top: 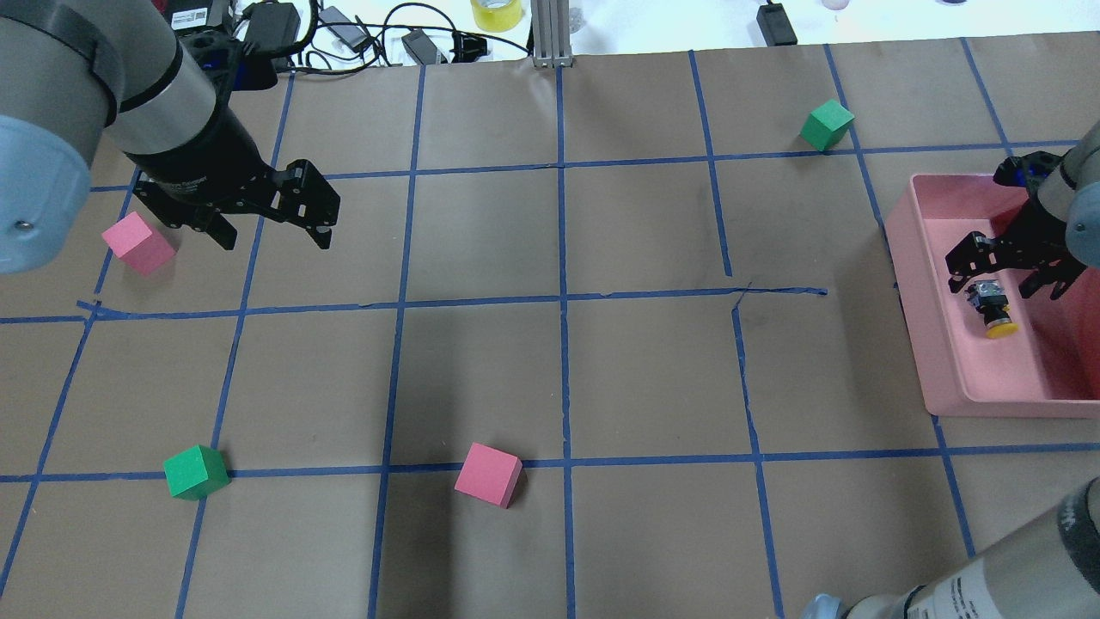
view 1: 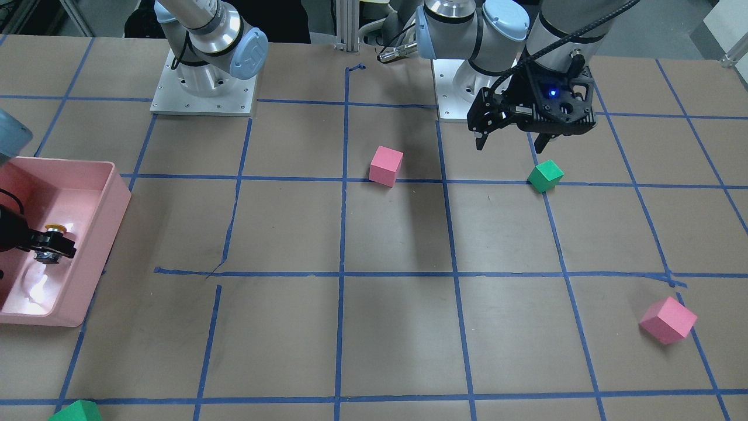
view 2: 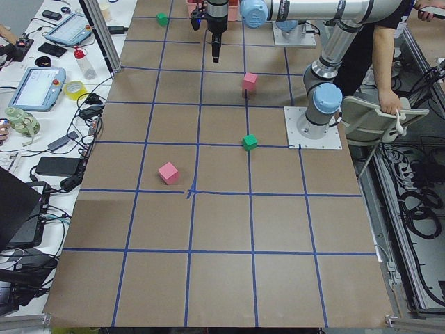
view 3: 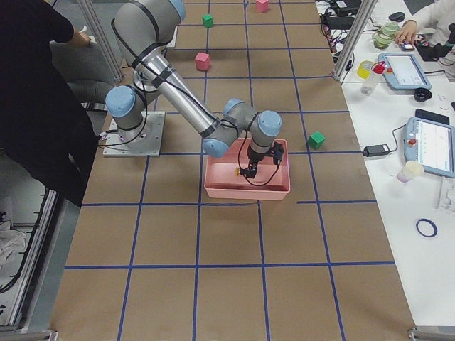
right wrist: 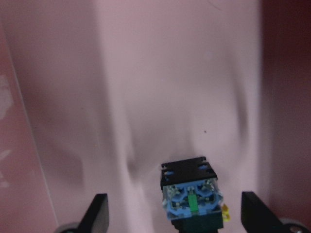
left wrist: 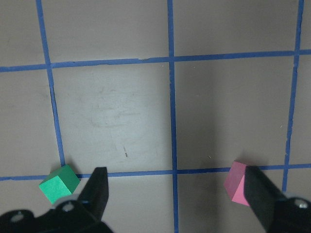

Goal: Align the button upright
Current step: 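Lift the button switch out of the bin with the right gripper, then set the button switch on the table and open the right gripper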

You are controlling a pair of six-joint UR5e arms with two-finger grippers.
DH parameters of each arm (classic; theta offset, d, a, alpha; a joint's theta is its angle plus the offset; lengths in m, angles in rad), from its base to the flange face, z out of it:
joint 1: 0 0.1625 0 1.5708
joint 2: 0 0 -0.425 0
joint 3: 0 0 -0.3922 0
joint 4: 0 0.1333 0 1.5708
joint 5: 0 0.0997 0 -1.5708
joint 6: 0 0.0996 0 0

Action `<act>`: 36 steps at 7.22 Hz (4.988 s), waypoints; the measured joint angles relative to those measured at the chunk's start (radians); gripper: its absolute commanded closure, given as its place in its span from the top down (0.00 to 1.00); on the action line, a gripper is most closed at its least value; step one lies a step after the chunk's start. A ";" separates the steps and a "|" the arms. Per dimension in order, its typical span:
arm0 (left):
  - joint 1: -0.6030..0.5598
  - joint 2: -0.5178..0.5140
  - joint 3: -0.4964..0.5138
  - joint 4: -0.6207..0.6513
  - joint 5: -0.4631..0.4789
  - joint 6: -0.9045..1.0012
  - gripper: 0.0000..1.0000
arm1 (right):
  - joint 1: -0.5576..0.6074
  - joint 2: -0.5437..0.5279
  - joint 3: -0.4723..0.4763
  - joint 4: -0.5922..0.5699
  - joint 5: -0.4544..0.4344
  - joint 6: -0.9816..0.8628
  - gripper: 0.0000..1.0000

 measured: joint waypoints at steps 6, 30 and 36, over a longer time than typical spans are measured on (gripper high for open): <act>-0.005 0.002 -0.006 -0.004 -0.002 0.001 1.00 | 0.002 -0.059 -0.056 0.071 0.002 0.003 0.00; -0.004 0.004 -0.004 -0.004 -0.001 0.001 1.00 | 0.927 0.288 -0.454 -0.019 0.146 0.805 1.00; -0.003 0.005 -0.004 -0.005 -0.001 0.001 1.00 | 0.783 0.074 -0.396 0.206 0.121 0.655 1.00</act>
